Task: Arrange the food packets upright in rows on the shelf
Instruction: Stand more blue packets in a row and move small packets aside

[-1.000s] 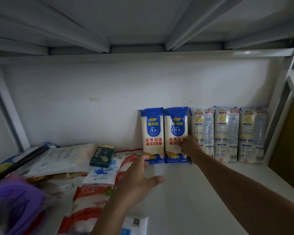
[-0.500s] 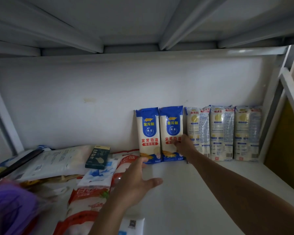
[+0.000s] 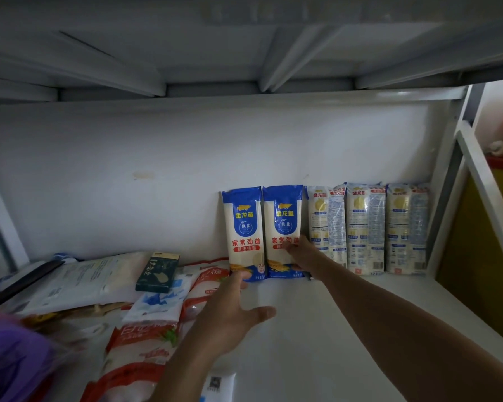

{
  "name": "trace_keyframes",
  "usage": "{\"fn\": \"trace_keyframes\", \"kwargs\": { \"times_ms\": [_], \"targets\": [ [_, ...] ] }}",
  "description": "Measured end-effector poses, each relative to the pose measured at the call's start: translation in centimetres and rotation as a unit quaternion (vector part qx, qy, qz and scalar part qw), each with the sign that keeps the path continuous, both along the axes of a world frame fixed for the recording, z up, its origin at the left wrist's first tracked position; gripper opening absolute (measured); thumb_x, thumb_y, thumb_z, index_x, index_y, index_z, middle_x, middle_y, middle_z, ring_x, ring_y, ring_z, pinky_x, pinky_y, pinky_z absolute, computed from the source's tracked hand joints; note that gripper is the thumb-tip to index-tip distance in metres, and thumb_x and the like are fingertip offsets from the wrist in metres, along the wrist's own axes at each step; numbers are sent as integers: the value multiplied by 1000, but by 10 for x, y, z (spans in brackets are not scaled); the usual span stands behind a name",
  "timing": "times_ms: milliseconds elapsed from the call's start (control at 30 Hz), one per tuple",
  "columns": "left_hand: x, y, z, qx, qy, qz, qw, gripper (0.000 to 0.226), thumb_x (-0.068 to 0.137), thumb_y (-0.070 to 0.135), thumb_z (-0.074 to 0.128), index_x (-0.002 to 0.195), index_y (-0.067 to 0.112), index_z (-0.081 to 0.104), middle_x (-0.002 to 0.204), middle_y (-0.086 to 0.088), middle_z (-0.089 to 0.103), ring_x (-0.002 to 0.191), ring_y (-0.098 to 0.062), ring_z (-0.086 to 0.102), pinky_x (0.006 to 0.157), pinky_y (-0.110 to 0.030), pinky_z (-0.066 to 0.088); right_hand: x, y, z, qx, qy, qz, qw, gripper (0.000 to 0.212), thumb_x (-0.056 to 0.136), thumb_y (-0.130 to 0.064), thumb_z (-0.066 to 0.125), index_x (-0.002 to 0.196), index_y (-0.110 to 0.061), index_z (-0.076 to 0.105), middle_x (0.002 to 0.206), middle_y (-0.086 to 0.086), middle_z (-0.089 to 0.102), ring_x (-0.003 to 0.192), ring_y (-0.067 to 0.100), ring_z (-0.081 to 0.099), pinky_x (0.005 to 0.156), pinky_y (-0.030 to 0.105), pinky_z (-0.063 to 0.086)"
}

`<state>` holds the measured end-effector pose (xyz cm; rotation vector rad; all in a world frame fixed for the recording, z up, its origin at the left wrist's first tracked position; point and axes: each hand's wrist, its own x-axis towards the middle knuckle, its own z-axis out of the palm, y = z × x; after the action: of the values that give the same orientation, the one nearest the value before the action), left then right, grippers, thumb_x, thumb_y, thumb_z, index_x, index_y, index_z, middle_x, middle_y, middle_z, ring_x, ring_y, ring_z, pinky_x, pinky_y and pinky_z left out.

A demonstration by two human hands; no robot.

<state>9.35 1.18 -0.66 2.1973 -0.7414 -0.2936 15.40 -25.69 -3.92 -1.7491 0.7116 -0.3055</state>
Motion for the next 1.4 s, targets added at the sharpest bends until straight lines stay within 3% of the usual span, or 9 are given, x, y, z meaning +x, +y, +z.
{"fn": "trace_keyframes", "kwargs": {
  "times_ms": [133, 300, 433, 533, 700, 833, 1000, 1300, 1400],
  "targets": [
    [0, 1, 0, 0, 2, -12, 1000, 88, 83, 53, 77, 155, 33, 30, 158, 9, 43, 141, -16, 44, 102, -33, 40, -4, 1, -2, 1, -17, -26, 1000, 36, 104, -24, 54, 137, -13, 46, 141, 14, 55, 130, 36, 56, 97, 54, 57],
    [-1, 2, -1, -2, 2, -11, 1000, 87, 83, 51, 78, 154, 34, 32, 158, 9, 43, 142, -14, 43, 105, -34, 40, -25, 17, -2, -113, -84, -63, 988, 30, 103, -7, 46, 133, -14, 48, 131, 10, 64, 119, 29, 64, 93, 44, 59],
    [-6, -1, 1, -3, -6, -22, 1000, 82, 85, 48, 77, 152, 32, 33, 158, 7, 43, 143, -13, 42, 104, -30, 38, -34, 37, -15, -175, -101, 14, 979, 81, 96, 2, 52, 162, -23, 12, 162, 9, 31, 146, 30, 41, 108, 49, 51],
    [-11, -2, 2, 4, -10, -30, 999, 82, 85, 50, 76, 152, 33, 32, 158, 7, 41, 143, -13, 42, 101, -29, 38, -31, 35, -9, -183, -63, 45, 980, 90, 96, 6, 52, 164, -22, 0, 171, 5, 5, 149, 31, 35, 111, 49, 48],
    [-12, 3, 1, 27, -4, -33, 999, 81, 87, 49, 74, 154, 32, 32, 159, 6, 40, 143, -15, 42, 96, -28, 37, -44, 19, 7, -206, -50, 51, 976, 54, 97, 7, 47, 147, -15, 43, 142, 10, 55, 133, 30, 55, 100, 44, 57],
    [-14, 4, 4, 45, -2, -27, 999, 77, 89, 50, 70, 153, 32, 32, 158, 5, 42, 140, -16, 44, 91, -27, 38, -49, 2, 1, -278, -31, 61, 958, 41, 98, 0, 47, 134, -16, 58, 136, 9, 58, 129, 34, 59, 93, 45, 61],
    [-20, -1, 4, 53, -6, -40, 998, 76, 90, 48, 70, 153, 31, 32, 158, 5, 42, 140, -15, 45, 88, -25, 38, -45, 5, 22, -202, -91, 74, 972, 37, 104, -1, 41, 133, -15, 60, 131, 5, 64, 121, 24, 64, 76, 22, 56],
    [-15, -4, -1, 78, -30, -27, 996, 81, 89, 53, 69, 156, 33, 27, 162, 6, 38, 144, -19, 43, 109, -39, 43, -22, -1, 44, 19, -141, 11, 990, 46, 97, 13, 45, 138, -5, 53, 119, 12, 62, 93, 16, 63, 68, 27, 54],
    [-15, -6, -1, 72, -35, -33, 996, 80, 90, 53, 69, 155, 32, 29, 161, 8, 39, 143, -16, 43, 106, -36, 42, -27, 5, 27, 34, -97, 8, 995, 31, 101, 2, 52, 131, -6, 56, 119, 12, 62, 103, 24, 63, 77, 34, 58]
  ]
}}
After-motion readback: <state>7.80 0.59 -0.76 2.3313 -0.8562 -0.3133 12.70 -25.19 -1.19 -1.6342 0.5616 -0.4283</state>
